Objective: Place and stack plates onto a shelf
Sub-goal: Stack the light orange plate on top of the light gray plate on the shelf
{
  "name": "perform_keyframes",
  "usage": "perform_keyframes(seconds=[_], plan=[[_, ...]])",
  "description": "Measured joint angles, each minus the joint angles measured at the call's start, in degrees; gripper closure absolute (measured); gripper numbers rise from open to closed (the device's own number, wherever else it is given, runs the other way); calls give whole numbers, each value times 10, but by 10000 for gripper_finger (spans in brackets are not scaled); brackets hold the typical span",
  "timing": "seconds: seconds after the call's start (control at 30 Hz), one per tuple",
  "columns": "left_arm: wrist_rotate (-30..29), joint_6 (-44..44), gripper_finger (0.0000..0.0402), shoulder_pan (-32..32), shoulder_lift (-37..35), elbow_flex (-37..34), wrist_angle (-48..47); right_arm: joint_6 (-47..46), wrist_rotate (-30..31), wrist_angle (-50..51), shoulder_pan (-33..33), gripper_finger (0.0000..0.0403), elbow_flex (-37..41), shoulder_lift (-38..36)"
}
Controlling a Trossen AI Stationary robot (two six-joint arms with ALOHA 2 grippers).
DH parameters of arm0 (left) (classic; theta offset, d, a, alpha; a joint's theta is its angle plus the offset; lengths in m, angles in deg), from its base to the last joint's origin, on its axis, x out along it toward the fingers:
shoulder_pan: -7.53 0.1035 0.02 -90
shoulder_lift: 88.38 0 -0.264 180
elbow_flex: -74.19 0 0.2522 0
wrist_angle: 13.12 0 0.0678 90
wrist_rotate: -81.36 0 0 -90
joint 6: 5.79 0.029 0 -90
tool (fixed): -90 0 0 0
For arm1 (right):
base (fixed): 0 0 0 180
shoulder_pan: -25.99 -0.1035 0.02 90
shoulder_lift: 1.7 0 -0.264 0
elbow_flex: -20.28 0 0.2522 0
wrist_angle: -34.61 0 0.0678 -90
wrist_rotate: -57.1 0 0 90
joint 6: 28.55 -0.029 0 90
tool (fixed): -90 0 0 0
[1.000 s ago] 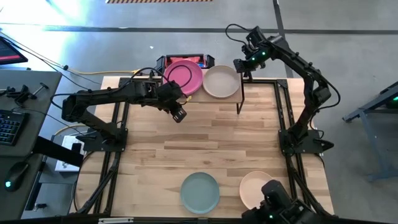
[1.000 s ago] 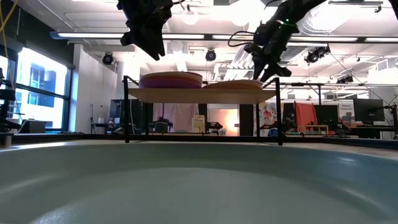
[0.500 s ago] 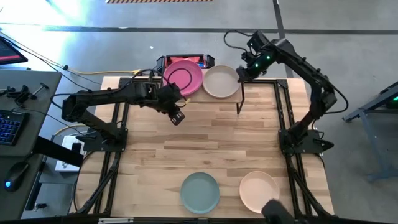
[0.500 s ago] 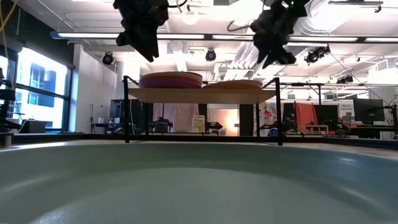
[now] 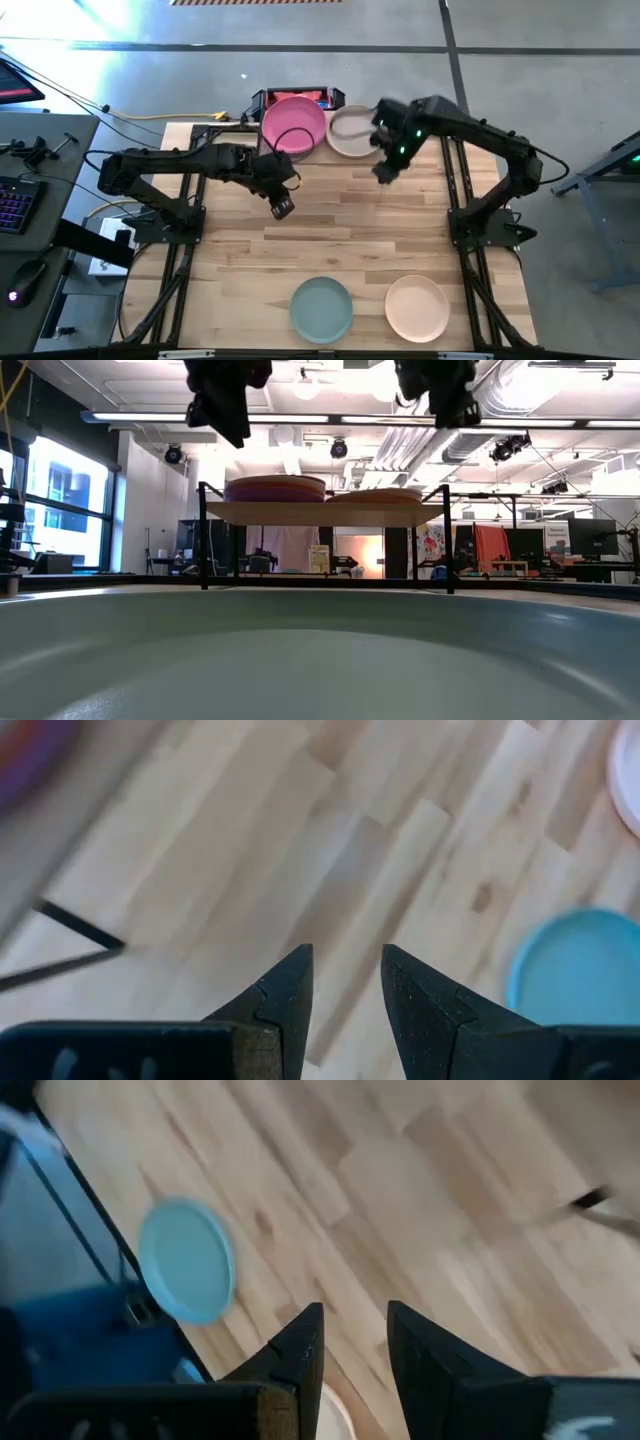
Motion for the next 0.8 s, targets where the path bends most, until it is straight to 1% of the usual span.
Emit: perform_keyframes(seconds=[0.17, 0.23, 0.57, 0.67, 0.8], plan=[[8, -13, 291, -42, 0, 0, -22, -14, 27, 1, -106, 313, 0, 0], [8, -20, 291, -60, 0, 0, -28, -44, 37, 1, -146, 313, 0, 0], [8, -51, 291, -155, 0, 0, -28, -228, 148, 1, -339, 313, 0, 0], [8, -52, 291, -181, 0, 0, -28, -265, 185, 2, -393, 313, 0, 0], [4, -75, 291, -212, 0, 0, -27, -293, 228, 2, -453, 313, 0, 3]])
